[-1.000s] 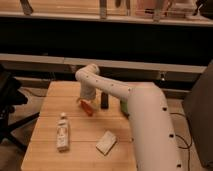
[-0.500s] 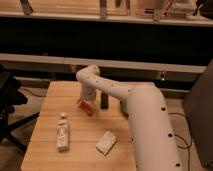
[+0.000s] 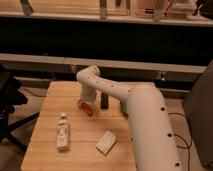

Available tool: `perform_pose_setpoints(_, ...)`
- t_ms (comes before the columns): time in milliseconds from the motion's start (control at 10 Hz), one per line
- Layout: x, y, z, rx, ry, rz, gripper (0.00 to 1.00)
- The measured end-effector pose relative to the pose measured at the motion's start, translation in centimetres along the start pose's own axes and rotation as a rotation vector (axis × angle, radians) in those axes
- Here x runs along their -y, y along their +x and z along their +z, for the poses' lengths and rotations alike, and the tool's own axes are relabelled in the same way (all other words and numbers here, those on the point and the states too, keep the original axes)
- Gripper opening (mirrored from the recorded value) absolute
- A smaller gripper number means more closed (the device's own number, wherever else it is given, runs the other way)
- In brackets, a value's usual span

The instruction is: Place the pepper in the ceramic cup

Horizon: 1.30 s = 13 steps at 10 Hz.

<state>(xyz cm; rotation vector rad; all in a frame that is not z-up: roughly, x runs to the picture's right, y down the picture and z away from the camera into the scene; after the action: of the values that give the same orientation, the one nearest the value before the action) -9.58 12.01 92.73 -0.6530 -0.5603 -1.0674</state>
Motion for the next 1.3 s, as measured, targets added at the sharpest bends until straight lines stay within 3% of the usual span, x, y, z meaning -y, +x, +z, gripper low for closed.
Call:
perform_pose_setpoints(600, -0.1, -0.1, -0.2, -0.017, -0.005, -0.002, 0.05)
perform_pose_setpoints(1000, 0.2, 0.3, -5.0, -0.051, -0.005, 0.003, 0.0)
perform_pose_setpoints(1300, -0.1, 0.6, -6.1, -0.066, -0.004, 0.007, 0.0)
